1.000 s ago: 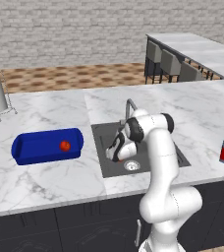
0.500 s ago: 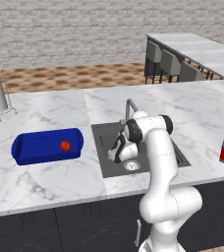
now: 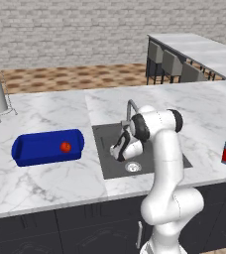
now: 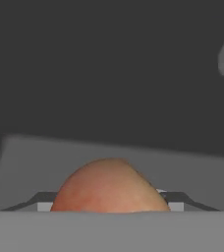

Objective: Pick up all produce items and place them in the sink. Turn on the sink faucet to wash them. Then turn the sink off and put them in the tray.

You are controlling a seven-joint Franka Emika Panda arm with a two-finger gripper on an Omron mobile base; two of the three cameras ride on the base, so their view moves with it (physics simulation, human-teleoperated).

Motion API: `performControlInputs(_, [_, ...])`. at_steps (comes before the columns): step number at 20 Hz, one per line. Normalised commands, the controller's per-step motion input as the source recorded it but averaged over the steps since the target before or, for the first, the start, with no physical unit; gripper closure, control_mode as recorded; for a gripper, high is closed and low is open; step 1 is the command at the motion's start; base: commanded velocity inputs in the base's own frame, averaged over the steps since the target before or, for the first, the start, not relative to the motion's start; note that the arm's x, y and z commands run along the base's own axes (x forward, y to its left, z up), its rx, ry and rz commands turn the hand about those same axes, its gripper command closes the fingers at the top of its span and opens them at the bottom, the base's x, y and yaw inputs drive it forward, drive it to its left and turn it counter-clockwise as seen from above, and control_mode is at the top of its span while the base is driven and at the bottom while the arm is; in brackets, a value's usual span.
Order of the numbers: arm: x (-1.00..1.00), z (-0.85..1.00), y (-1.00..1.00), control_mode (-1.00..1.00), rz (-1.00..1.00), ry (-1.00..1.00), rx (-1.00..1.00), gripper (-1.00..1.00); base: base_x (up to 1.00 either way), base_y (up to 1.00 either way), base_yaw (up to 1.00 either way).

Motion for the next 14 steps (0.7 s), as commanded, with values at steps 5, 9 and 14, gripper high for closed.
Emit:
performControlInputs(5, [-0.37, 1.0, 0.06, -1.0, 0.0, -0.05, 0.03, 1.0, 0.0, 0.0, 0.0])
performControlInputs(9, [-0.33, 1.0, 0.14, -1.0, 0.0, -0.01, 0.01, 1.0, 0.0, 0.0, 0.0])
performControlInputs(14, [-0.24, 0.99, 0.16, -1.0, 0.0, 0.0, 0.0, 1.0, 0.0, 0.0, 0.0])
